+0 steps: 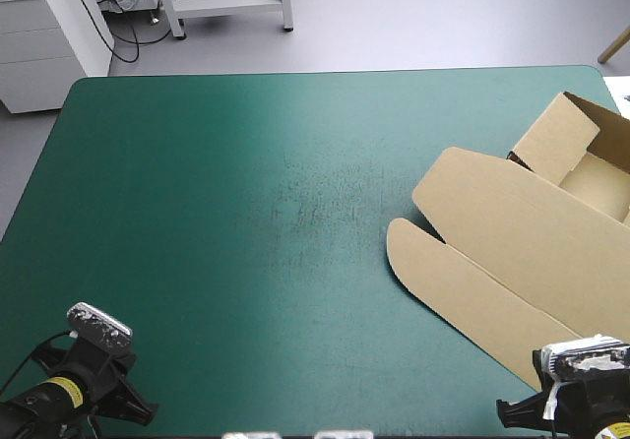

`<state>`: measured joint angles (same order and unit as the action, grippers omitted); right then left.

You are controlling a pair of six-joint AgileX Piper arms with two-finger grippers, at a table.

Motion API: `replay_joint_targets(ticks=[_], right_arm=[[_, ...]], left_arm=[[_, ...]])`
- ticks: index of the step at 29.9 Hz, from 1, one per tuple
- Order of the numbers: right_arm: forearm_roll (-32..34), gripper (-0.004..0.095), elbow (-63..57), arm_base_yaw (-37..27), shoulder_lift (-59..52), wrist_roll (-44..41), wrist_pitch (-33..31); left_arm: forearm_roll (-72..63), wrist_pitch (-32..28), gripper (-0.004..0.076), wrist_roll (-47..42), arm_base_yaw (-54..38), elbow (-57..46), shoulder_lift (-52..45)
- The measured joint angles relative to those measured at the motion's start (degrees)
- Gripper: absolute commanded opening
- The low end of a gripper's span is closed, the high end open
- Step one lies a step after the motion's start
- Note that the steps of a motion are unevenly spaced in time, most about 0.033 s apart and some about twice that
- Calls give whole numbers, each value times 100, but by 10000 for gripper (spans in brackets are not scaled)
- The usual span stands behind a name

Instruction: Fold the box

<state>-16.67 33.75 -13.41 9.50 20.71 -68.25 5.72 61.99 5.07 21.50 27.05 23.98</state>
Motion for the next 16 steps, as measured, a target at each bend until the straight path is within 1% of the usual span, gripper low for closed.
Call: replay_joint_targets(ticks=[7, 16], right_arm=[[0, -19, -3, 0, 0, 0, 325], [0, -19, -3, 0, 0, 0, 481]], left_arm=[[0, 0, -10, 0, 0, 0, 0], [-2, 0, -10, 0, 0, 0, 0]])
